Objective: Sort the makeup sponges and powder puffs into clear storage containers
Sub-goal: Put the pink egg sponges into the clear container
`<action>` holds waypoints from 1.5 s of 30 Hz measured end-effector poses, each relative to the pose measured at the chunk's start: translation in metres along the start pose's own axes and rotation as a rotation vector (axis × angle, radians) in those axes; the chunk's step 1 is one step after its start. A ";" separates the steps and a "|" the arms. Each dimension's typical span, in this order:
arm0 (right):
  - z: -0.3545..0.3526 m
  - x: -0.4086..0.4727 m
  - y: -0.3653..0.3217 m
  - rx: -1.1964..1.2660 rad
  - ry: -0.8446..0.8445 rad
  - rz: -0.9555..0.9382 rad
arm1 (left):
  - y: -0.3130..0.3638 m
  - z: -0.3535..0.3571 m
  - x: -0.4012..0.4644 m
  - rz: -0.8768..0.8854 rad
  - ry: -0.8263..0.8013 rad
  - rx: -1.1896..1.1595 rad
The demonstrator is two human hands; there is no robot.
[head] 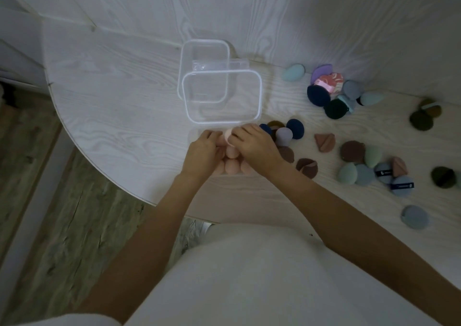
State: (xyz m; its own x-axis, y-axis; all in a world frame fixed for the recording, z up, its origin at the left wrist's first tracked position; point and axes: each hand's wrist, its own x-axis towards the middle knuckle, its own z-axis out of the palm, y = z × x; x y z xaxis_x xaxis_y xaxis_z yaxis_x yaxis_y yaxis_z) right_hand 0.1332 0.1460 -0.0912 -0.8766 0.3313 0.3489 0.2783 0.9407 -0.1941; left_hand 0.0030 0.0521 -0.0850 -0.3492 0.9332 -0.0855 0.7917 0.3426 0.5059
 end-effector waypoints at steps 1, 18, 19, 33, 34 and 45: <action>0.001 -0.001 -0.001 -0.016 -0.036 0.013 | -0.001 0.001 -0.001 0.001 0.011 -0.005; -0.009 0.027 -0.014 -0.413 -0.475 -0.007 | -0.005 0.001 -0.004 -0.014 0.075 -0.033; -0.009 0.022 -0.012 -0.362 -0.398 0.014 | -0.005 0.001 -0.005 -0.014 0.078 -0.047; -0.014 0.005 0.006 -0.023 -0.082 0.194 | -0.005 -0.015 -0.008 0.100 0.215 -0.068; -0.021 0.003 0.006 0.035 -0.063 0.216 | -0.004 -0.017 -0.009 0.116 0.222 -0.081; -0.133 -0.164 0.038 0.135 0.007 0.771 | 0.139 0.034 0.003 0.553 -0.106 -0.166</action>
State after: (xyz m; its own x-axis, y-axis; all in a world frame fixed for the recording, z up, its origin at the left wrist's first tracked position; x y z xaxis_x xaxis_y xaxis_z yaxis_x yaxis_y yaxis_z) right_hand 0.3401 0.1373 -0.0344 -0.4527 0.8884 0.0764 0.7570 0.4282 -0.4935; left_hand 0.1298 0.1061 -0.0443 0.1524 0.9771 0.1488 0.7499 -0.2124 0.6266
